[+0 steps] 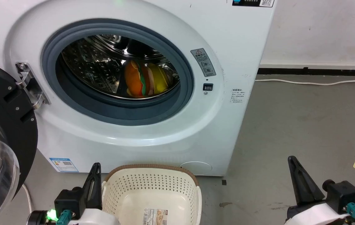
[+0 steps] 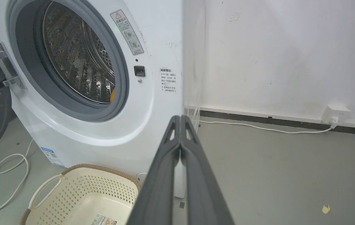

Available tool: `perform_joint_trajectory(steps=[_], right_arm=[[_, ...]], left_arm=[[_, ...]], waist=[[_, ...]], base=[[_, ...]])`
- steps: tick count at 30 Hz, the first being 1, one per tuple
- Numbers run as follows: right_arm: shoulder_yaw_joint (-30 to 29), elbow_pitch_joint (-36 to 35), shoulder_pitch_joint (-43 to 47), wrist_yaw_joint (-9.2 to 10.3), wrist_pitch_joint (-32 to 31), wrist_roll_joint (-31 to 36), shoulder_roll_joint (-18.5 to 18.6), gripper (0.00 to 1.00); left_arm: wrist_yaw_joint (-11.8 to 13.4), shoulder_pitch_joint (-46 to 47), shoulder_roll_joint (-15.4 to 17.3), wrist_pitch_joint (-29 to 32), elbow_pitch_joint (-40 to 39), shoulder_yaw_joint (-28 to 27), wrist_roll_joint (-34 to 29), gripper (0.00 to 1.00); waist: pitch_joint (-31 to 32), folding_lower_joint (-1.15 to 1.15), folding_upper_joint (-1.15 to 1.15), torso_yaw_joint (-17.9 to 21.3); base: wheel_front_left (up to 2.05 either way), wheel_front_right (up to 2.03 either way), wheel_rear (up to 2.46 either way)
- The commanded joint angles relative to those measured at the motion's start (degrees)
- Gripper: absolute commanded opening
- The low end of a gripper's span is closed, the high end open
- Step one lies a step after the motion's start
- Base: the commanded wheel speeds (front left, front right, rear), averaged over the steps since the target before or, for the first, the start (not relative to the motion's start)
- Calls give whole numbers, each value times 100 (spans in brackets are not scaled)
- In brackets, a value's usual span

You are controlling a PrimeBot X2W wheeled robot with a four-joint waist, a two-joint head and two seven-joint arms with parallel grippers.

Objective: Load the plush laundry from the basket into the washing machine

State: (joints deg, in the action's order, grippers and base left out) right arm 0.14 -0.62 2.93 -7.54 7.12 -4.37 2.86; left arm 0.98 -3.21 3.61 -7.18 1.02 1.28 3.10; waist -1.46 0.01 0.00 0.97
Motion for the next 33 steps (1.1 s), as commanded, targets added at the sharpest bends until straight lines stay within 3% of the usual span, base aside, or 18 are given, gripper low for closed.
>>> perform_joint_trajectory(steps=[1, 33], right_arm=[[-8, 17, -95, 3, -32, 64, 1, 0], [-11, 42, -208, 4, -419, 276, 1, 0]], left_arm=[[-14, 105, -15, 39, -30, -13, -49, 0], [-62, 228, -48, 425, -71, -78, -198, 0]], waist=[[4, 0, 0, -3], [85, 0, 0, -56]], base=[[0, 0, 0], [0, 0, 0]])
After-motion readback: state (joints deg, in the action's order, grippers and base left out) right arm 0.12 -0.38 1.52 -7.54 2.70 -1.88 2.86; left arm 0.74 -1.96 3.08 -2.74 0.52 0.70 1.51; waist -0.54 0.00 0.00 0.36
